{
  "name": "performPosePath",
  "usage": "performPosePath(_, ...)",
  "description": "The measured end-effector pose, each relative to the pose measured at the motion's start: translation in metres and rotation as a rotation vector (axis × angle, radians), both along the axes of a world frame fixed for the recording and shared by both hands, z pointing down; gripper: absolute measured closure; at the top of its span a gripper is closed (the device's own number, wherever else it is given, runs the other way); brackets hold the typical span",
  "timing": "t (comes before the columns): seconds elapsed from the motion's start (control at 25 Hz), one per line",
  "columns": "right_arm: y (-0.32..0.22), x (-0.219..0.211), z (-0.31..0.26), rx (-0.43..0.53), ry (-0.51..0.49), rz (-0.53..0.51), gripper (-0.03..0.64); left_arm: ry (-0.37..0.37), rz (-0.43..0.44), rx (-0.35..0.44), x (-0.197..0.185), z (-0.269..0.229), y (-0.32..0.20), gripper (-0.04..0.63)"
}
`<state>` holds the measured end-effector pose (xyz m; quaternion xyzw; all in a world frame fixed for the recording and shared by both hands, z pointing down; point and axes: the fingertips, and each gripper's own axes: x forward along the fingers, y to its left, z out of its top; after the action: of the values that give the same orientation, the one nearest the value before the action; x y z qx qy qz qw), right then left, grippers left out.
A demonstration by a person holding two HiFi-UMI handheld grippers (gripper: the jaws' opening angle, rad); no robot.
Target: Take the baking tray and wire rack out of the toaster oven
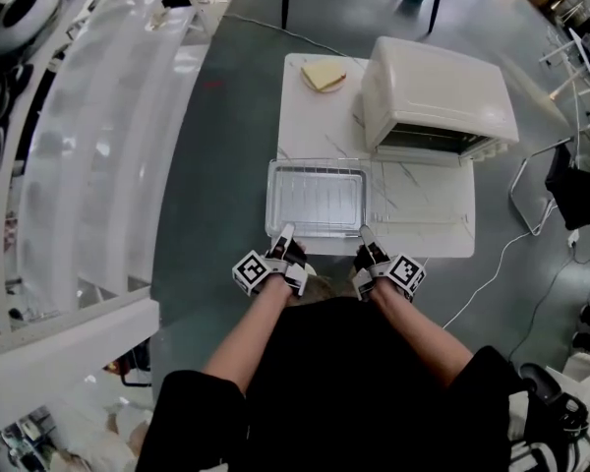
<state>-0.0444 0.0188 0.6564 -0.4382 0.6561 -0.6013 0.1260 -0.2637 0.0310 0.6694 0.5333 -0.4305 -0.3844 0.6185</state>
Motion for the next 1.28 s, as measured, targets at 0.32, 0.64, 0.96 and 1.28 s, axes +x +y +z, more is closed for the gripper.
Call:
performPosePath(0.32,-0.005,-0.022,0.023,0.005,0.008,-0.037,0.565,-0.049,0.062,-0.104,-0.014,0.041,-0.005,0.575)
performPosePath(0.64,-0.001,-0.024,0.065,-0.176,0.004,-0.059,0.560,-0.142,0.195,-0.223,-0.014,0.069,-0.004,0.574)
performPosePath(0.96,0.009,-0.032,0.083,-0.245,0.022,-0.128,0.493,-0.085,0.227,-0.289,-0.014,0.085,0.001,0.572)
performPosePath(1.28,0.015,-0.023,0.086,-0.321,0.155,-0.176,0.440,-0.155,0.197,-0.287,-0.018,0.080,-0.005,0.561)
